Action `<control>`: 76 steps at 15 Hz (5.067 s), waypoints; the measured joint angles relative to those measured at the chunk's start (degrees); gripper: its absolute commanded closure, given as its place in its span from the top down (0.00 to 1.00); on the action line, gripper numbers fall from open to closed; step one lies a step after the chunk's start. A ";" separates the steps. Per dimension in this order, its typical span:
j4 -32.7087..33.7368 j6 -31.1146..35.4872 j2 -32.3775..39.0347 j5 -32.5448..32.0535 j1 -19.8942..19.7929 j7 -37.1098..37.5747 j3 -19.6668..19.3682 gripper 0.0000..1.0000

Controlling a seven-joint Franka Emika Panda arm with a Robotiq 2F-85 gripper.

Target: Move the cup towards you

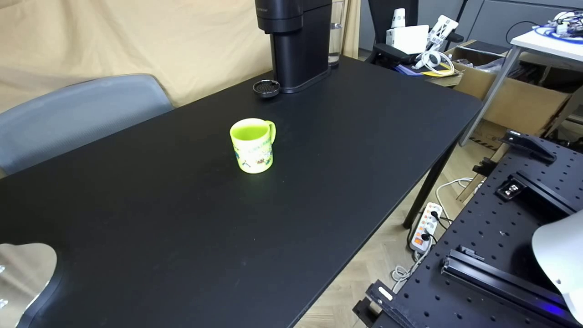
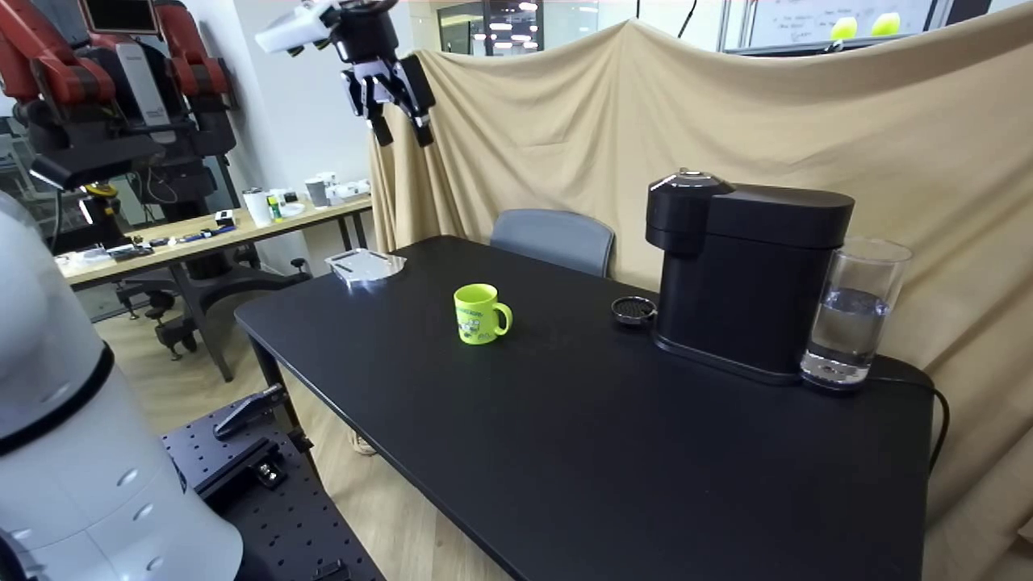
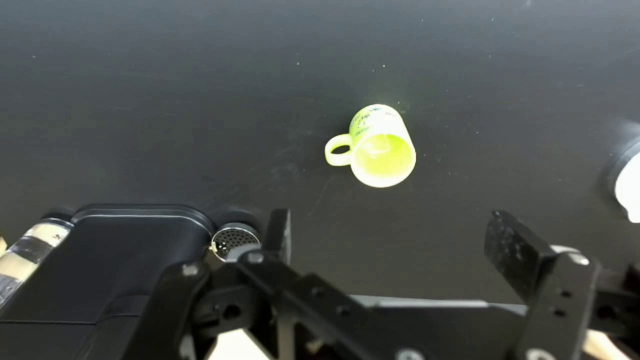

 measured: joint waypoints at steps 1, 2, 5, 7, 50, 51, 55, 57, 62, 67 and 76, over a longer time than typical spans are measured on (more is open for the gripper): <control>0.02 0.51 0.85 -0.09 -0.07 -0.06 0.00 1.00; 0.06 0.59 1.14 -0.13 -0.07 -0.07 0.01 1.00; 0.04 0.26 1.30 -0.18 0.24 -0.11 -0.13 1.00; 0.20 -0.38 2.73 -0.94 -0.05 -0.08 -0.53 1.00; 27.49 15.39 59.53 -19.87 5.81 -10.21 -7.04 0.74; 28.42 15.28 60.56 -19.87 5.82 -11.01 -7.04 0.68; 31.36 15.13 63.41 -19.67 5.83 -14.12 -7.01 0.39; 32.40 15.12 64.29 -19.01 5.82 -16.19 -6.80 0.26; 33.88 14.85 65.89 -15.75 5.31 -23.89 -4.91 0.00; 33.98 12.90 66.03 -12.73 3.54 -32.34 -2.02 0.02; 28.15 7.88 59.37 -14.77 2.56 -34.28 -3.15 0.02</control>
